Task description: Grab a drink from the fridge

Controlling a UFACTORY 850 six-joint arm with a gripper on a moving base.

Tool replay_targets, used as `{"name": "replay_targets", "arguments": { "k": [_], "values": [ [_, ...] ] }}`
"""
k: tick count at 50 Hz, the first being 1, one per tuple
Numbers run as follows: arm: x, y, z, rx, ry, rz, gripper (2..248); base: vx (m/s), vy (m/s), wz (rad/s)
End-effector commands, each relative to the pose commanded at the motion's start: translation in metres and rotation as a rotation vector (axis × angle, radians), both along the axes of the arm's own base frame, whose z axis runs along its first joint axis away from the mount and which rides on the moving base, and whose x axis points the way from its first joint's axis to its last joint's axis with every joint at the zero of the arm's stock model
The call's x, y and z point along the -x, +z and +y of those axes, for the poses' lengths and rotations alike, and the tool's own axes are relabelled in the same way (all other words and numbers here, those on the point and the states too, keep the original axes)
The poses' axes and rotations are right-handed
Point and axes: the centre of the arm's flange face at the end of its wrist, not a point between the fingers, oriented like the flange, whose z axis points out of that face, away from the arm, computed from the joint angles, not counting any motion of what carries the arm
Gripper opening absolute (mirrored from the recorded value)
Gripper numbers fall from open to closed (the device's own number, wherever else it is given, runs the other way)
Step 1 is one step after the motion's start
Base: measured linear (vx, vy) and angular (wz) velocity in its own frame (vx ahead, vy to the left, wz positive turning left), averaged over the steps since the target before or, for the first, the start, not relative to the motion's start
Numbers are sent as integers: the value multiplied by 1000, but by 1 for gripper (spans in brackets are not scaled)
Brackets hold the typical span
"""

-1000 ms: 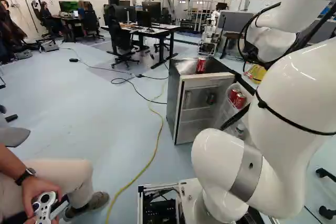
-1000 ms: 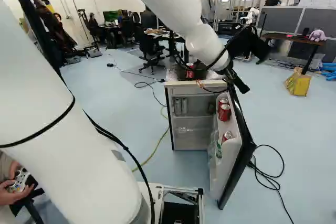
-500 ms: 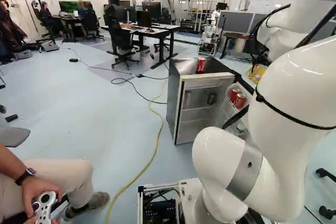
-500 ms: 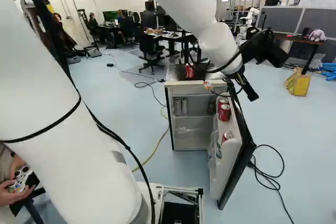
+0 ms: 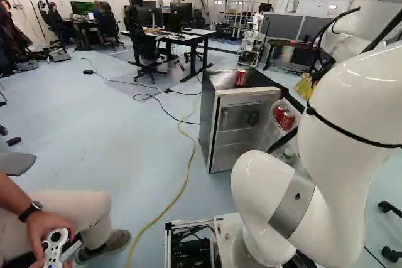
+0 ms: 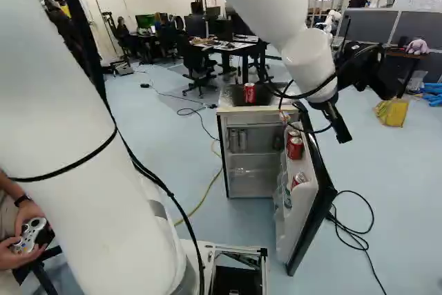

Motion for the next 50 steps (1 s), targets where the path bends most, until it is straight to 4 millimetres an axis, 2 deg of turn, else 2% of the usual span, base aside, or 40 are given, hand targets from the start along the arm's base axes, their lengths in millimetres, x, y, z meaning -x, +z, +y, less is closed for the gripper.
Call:
{"name": "replay_targets", "arguments": {
  "k": [50],
  "values": [
    [-8, -14, -76, -213, -41, 0, 247, 0, 0, 0]
  ]
}}
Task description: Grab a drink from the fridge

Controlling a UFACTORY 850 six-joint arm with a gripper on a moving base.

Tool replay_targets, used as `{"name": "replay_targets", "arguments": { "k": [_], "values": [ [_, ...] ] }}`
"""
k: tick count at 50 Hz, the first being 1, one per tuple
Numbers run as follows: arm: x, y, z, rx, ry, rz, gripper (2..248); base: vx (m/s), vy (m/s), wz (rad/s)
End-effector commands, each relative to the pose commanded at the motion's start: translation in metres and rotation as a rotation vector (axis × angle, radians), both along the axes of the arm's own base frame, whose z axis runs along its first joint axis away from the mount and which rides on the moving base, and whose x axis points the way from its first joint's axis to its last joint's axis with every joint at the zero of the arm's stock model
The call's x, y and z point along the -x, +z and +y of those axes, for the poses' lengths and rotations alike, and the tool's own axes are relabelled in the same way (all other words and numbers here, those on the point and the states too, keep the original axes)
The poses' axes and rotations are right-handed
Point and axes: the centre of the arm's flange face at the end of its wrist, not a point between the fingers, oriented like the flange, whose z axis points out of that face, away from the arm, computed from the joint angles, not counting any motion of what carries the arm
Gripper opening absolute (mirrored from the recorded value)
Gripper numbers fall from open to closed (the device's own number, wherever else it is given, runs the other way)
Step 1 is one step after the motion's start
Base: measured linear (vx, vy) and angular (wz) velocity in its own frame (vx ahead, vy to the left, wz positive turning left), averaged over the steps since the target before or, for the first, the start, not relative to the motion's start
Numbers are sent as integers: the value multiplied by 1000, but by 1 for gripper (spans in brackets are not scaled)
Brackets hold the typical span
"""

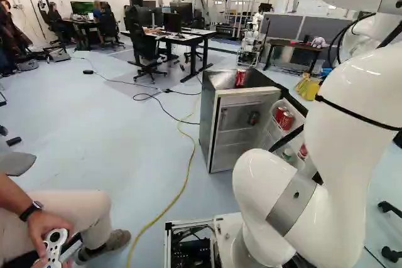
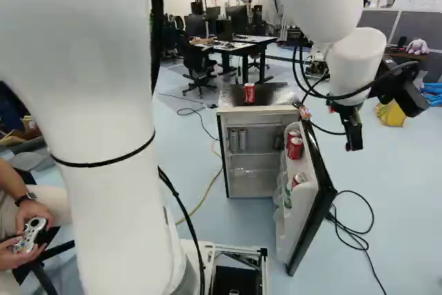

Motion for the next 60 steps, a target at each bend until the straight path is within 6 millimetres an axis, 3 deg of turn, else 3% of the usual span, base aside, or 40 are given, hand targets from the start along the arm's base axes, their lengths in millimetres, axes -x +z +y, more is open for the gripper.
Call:
{"name": "replay_targets", "arguments": {
  "k": [60],
  "values": [
    [-14, -79, -26, -110, -3, 68, 247, 0, 0, 0]
  ]
}}
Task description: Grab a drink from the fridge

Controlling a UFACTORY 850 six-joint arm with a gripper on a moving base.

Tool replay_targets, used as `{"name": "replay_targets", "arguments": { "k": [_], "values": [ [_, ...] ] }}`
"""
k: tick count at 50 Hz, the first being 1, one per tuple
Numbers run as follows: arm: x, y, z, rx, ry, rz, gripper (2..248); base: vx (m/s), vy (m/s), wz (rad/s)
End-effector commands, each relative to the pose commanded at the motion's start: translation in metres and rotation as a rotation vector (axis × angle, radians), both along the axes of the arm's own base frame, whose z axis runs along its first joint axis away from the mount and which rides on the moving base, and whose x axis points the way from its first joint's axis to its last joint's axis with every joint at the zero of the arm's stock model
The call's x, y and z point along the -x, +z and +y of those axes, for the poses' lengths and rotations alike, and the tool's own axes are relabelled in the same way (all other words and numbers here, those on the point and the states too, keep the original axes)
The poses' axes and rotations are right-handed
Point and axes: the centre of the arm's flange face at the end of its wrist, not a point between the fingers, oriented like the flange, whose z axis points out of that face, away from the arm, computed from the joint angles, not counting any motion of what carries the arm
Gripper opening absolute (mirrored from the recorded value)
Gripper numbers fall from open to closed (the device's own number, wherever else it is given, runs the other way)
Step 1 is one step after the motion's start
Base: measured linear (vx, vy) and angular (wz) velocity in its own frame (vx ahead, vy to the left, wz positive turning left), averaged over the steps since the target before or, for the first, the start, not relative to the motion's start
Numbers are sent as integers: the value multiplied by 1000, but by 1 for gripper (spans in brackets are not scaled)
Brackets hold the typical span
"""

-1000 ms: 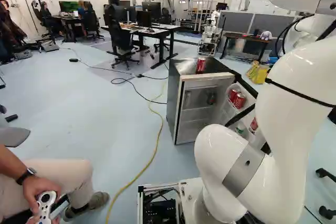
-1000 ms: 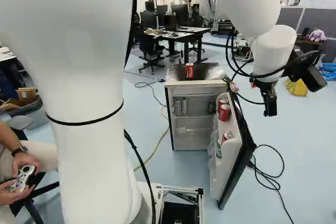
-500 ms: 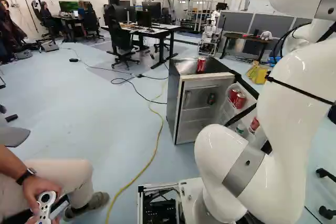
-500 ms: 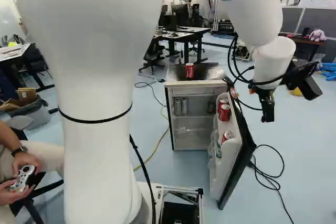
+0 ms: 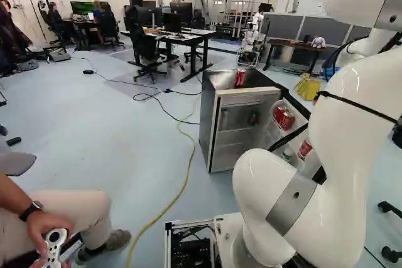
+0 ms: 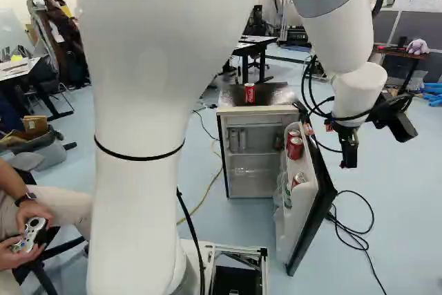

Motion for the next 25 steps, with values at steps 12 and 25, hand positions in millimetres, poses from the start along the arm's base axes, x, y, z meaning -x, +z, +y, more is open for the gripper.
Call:
{"name": "replay_targets", "arguments": {
  "k": [12, 25],
  "values": [
    [-1, -9, -2, -12, 0, 7, 247, 0, 0, 0],
    [1, -9, 5, -17, 2, 11, 247, 0, 0, 0]
  ]
}}
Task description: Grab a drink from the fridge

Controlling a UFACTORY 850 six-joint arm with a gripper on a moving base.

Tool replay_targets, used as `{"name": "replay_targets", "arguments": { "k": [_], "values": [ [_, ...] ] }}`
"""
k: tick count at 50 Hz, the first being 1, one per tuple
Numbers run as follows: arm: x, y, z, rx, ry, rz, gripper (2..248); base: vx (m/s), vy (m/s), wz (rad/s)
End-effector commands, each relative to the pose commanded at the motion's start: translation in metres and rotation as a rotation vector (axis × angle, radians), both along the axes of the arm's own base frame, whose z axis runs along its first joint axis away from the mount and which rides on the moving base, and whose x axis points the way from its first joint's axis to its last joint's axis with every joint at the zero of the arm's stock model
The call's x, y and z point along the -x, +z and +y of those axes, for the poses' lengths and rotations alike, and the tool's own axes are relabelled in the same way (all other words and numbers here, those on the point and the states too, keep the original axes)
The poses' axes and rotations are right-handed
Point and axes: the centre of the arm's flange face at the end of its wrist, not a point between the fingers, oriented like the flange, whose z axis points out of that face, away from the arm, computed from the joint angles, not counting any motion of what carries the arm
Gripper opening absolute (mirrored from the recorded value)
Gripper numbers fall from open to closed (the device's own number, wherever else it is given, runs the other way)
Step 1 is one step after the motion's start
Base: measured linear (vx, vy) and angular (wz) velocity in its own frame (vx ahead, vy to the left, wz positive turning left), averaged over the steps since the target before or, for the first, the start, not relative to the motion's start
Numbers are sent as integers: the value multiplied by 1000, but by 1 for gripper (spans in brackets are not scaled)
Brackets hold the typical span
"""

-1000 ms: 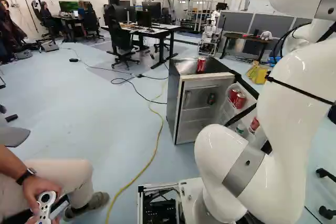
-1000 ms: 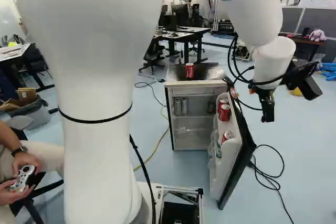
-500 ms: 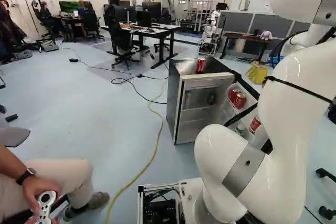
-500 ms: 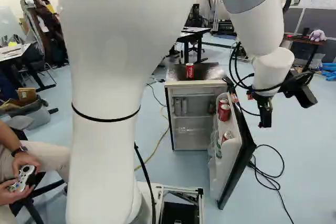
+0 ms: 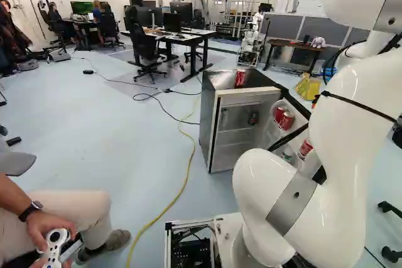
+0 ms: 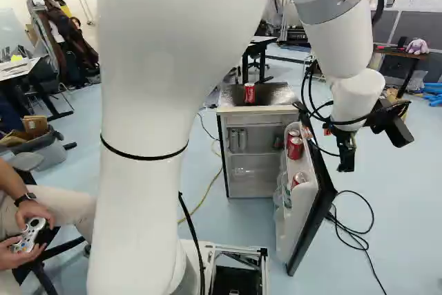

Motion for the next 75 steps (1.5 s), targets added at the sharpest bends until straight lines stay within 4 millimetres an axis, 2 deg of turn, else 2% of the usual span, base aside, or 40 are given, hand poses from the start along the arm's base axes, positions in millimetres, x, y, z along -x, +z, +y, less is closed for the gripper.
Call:
{"name": "replay_targets", "arguments": {
  "k": [22, 75],
  "values": [
    [7, 1, 30, -16, 18, 10, 247, 0, 0, 0],
    [6, 2, 103, -41, 102, 29, 247, 0, 0, 0]
  ]
}}
